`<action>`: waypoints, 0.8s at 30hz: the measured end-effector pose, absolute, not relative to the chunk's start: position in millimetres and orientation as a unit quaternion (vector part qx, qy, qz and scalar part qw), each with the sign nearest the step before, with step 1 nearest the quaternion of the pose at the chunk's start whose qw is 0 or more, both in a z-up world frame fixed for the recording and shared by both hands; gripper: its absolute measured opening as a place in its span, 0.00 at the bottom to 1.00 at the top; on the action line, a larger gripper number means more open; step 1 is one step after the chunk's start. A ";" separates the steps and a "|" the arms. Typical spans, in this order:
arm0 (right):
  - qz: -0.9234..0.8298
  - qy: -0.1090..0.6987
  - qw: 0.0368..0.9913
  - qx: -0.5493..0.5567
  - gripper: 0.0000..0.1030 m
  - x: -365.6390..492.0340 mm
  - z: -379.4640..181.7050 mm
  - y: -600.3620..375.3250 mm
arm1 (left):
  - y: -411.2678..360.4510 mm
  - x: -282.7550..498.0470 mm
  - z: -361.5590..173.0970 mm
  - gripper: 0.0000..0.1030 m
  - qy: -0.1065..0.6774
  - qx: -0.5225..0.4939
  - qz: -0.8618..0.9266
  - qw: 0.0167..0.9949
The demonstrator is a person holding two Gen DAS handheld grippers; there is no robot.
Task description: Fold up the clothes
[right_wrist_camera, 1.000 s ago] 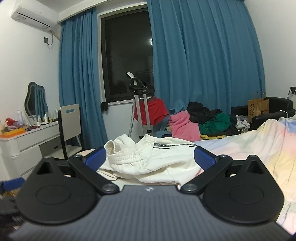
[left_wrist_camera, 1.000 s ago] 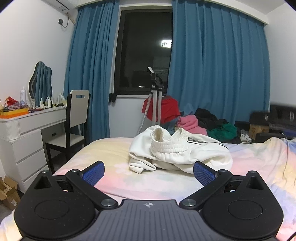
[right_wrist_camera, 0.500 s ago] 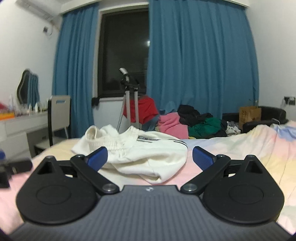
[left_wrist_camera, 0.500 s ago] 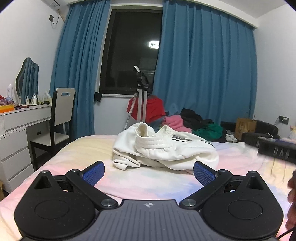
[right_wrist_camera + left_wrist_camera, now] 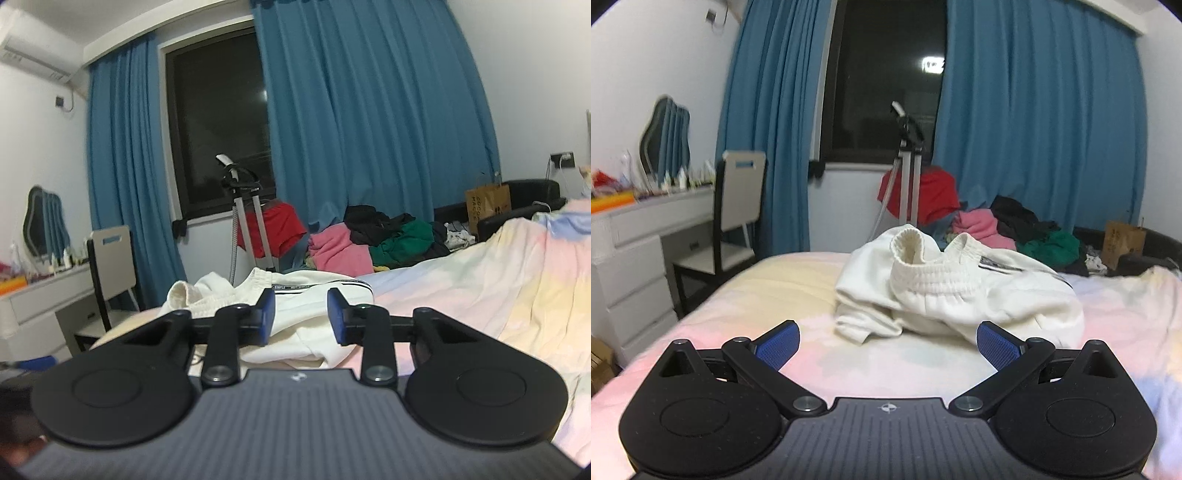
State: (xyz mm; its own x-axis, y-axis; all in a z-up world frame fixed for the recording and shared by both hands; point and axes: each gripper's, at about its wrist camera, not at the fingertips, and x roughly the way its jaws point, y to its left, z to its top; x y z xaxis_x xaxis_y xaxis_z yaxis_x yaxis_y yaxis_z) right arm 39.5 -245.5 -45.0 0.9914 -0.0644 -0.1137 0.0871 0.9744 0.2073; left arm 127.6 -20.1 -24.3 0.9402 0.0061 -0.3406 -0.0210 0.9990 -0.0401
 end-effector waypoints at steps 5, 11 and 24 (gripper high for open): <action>-0.038 0.068 0.991 0.111 0.34 54.9 -54.8 -250.0 | -17.8 230.7 -18.8 0.96 0.182 -0.039 0.028 0.982; -0.027 0.112 0.982 0.151 0.34 88.3 -74.2 -264.7 | -14.3 335.2 -33.1 0.83 0.205 -0.044 0.068 0.975; -0.007 0.166 0.967 0.192 0.34 123.9 -110.5 -272.0 | -40.6 345.0 -26.6 0.13 0.167 -0.057 0.028 0.984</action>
